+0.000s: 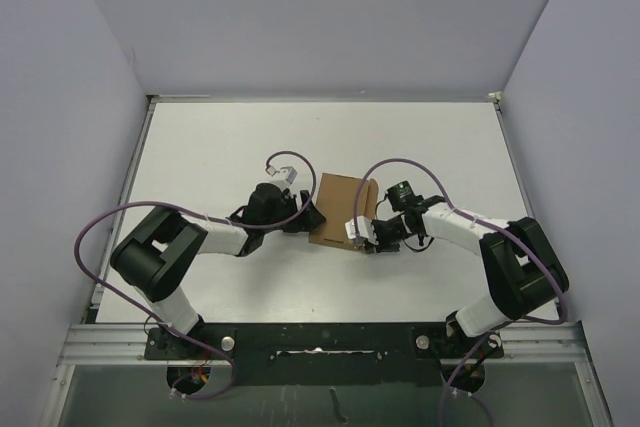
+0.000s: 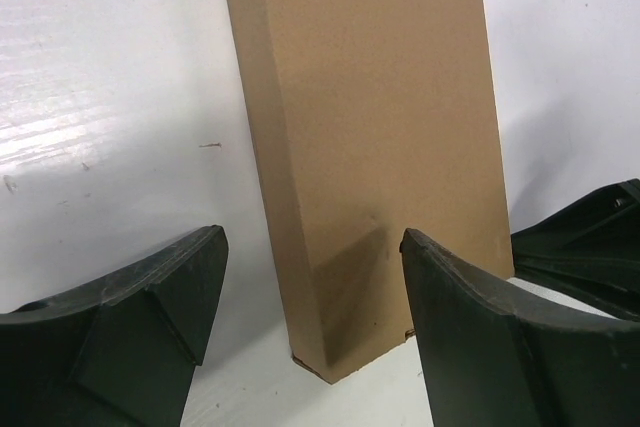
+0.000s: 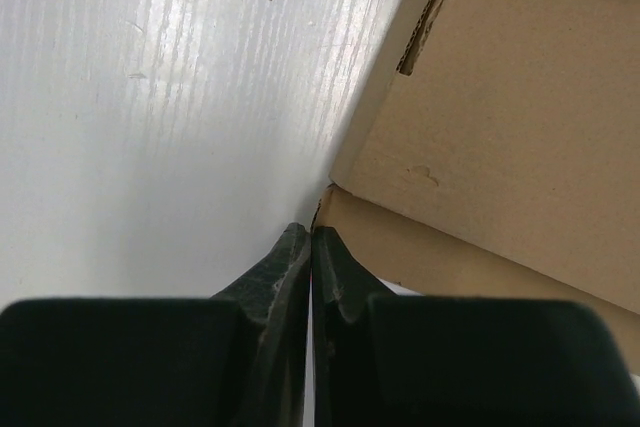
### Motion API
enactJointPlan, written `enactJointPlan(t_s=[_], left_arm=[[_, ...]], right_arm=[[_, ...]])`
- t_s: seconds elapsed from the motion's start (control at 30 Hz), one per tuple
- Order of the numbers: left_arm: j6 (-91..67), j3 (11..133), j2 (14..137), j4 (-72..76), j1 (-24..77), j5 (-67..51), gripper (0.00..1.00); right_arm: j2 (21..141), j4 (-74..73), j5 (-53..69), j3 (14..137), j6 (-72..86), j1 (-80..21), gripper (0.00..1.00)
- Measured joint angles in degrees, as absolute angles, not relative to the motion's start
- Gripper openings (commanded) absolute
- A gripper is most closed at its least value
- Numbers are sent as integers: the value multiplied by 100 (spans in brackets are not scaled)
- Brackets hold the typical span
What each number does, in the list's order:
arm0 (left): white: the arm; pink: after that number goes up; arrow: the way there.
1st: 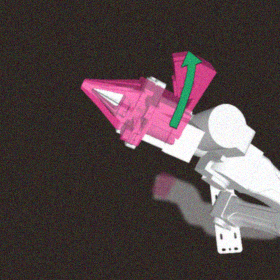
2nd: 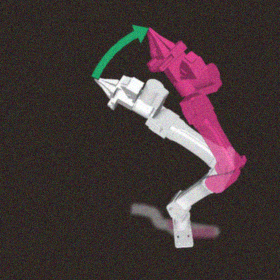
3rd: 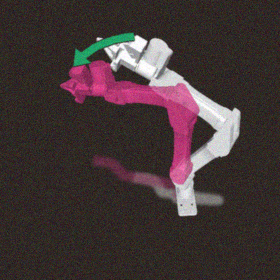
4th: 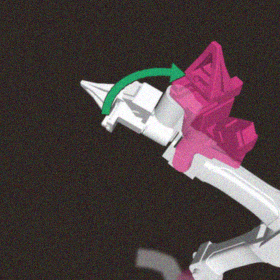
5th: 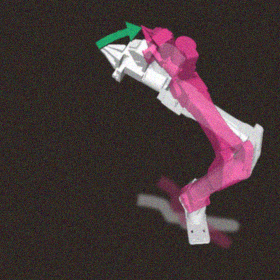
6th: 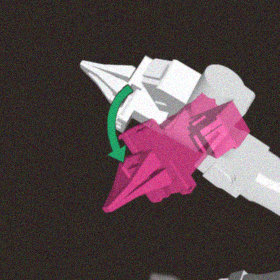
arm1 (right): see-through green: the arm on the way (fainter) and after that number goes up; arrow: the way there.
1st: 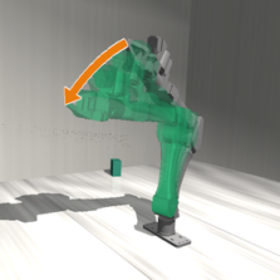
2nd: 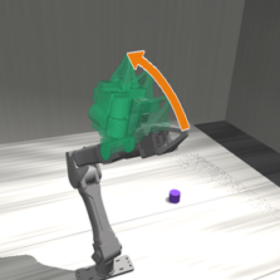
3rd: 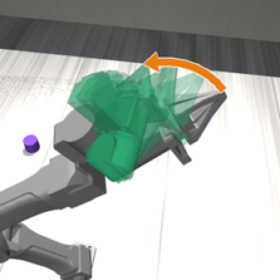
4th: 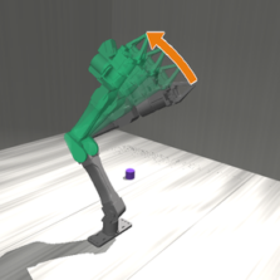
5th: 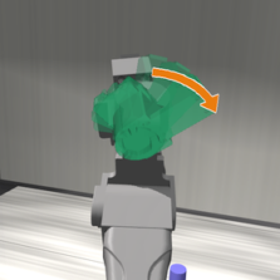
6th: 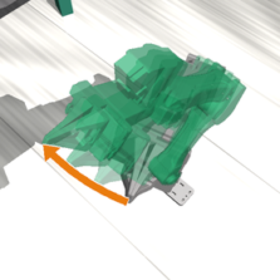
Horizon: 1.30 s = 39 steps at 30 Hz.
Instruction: Fold the paper box
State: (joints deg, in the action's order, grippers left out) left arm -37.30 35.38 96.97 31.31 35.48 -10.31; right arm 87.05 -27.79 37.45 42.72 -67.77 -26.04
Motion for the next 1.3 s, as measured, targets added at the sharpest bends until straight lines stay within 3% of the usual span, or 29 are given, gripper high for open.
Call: enactJointPlan(t_s=[1.3], left_arm=[[-3273, 3767, 9697, 2578, 3848, -908, 57]], right_arm=[[9365, -3752, 3269, 5419, -5535, -2893, 0]])
